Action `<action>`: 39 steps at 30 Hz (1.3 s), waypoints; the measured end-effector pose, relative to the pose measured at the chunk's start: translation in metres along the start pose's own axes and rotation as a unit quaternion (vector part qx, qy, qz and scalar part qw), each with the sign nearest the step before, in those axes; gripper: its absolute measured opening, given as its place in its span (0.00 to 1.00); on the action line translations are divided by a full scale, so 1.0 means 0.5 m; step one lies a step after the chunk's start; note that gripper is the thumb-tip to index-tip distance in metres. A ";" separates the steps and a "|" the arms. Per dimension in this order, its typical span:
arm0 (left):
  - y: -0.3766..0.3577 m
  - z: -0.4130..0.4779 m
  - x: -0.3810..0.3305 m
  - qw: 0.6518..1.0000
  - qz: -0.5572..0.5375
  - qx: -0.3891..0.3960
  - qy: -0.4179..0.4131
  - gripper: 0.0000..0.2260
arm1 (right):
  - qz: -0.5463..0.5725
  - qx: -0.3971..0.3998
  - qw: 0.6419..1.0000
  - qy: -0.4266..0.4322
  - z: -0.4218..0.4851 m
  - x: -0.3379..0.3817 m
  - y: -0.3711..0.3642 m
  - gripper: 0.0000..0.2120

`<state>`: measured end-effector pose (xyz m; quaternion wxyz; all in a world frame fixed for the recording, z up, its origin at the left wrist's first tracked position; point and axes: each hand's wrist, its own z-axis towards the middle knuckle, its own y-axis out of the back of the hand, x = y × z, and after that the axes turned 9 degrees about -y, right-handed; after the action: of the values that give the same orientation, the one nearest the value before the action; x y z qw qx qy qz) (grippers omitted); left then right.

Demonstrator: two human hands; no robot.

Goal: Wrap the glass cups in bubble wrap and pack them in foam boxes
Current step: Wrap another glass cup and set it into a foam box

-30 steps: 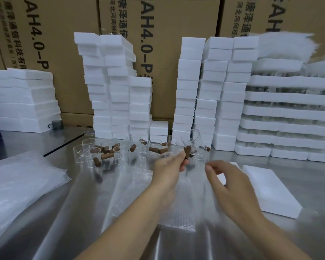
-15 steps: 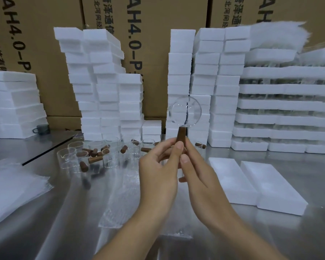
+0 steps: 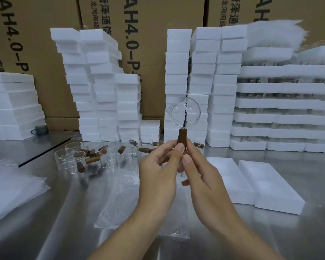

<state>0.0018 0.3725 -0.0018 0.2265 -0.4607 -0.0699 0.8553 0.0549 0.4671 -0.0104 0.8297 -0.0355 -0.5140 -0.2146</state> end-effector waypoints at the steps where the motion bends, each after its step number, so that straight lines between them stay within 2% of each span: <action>1: 0.001 0.001 0.000 1.000 0.002 0.007 0.005 0.07 | 0.011 -0.010 1.000 0.000 0.002 0.002 0.000 0.21; 5: 0.001 0.007 -0.007 0.996 -0.029 0.052 0.071 0.10 | 0.081 -0.055 0.995 -0.019 0.011 0.016 0.009 0.14; 10: -0.012 -0.001 -0.013 0.970 -0.120 0.116 0.175 0.15 | 0.135 -0.024 0.988 -0.069 0.020 0.039 0.025 0.15; 19: -0.036 -0.027 -0.003 0.934 -0.196 0.132 0.268 0.14 | 0.135 -0.041 0.986 -0.086 0.018 0.046 0.036 0.10; 26: -0.035 -0.025 0.002 0.943 -0.165 0.143 0.250 0.17 | 0.131 -0.047 0.987 -0.083 0.020 0.037 0.034 0.09; 29: -0.016 -0.005 0.005 0.965 -0.036 0.162 0.201 0.17 | 0.169 -0.060 0.981 -0.075 0.028 0.034 0.042 0.07; 32: 0.018 0.021 0.011 0.972 0.112 0.156 0.133 0.17 | 0.185 -0.119 0.973 -0.071 0.042 0.021 0.068 0.03; 37: 0.050 0.045 0.007 0.988 0.067 0.052 0.126 0.06 | 0.103 -0.159 0.979 -0.070 0.053 -0.015 0.100 0.05; 39: 0.054 0.052 0.003 0.992 0.070 0.048 0.090 0.13 | 0.042 -0.160 0.984 -0.058 0.056 -0.025 0.109 0.05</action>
<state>-0.0289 0.3518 0.0030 0.1932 -0.5279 0.0245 0.8267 0.0483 0.5282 0.0009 0.7902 -0.2021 -0.5186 -0.2565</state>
